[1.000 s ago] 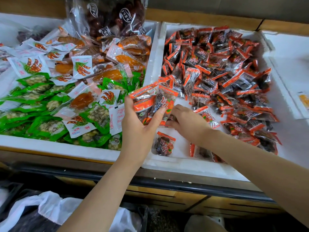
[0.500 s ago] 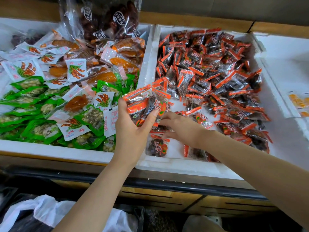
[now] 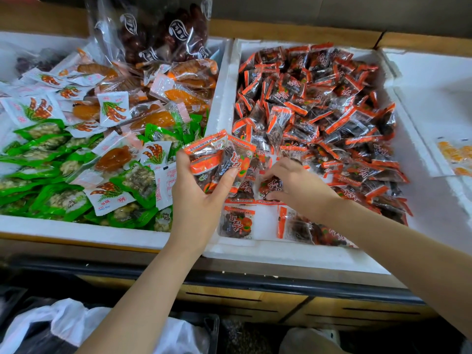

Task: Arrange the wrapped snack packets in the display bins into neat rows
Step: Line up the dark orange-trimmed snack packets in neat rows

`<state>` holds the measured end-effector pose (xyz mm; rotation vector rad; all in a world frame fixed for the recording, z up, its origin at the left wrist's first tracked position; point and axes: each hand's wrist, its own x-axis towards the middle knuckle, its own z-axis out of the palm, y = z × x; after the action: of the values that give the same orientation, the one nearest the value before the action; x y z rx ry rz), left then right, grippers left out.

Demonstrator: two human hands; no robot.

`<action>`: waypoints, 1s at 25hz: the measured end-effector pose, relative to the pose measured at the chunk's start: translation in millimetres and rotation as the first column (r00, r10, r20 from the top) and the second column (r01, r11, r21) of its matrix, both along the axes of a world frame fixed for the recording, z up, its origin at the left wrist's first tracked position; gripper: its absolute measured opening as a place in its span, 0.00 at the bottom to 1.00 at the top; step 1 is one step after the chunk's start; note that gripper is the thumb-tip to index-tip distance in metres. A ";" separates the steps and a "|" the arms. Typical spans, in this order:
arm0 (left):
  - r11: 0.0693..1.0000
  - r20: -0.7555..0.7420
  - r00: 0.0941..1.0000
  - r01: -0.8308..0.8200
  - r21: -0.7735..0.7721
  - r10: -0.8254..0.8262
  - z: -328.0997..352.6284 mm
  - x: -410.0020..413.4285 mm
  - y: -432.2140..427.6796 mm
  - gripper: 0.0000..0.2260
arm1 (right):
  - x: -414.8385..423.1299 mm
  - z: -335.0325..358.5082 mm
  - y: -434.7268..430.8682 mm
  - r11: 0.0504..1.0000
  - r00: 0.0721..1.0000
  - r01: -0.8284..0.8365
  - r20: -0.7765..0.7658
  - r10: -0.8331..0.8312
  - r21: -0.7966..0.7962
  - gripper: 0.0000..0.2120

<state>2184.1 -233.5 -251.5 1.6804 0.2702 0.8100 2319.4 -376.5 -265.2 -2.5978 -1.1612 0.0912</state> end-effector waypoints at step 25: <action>0.999 -0.041 0.999 -0.020 0.044 0.022 -4.8 3.4 2.6 0.16 | -11.2 5.8 -6.6 0.854 0.921 -0.388 -0.128 0.367 -0.346 0.32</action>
<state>2187.4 -230.9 -256.3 1.7392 0.3011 0.8029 2308.1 -383.2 -259.4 -2.5981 -1.7680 0.5090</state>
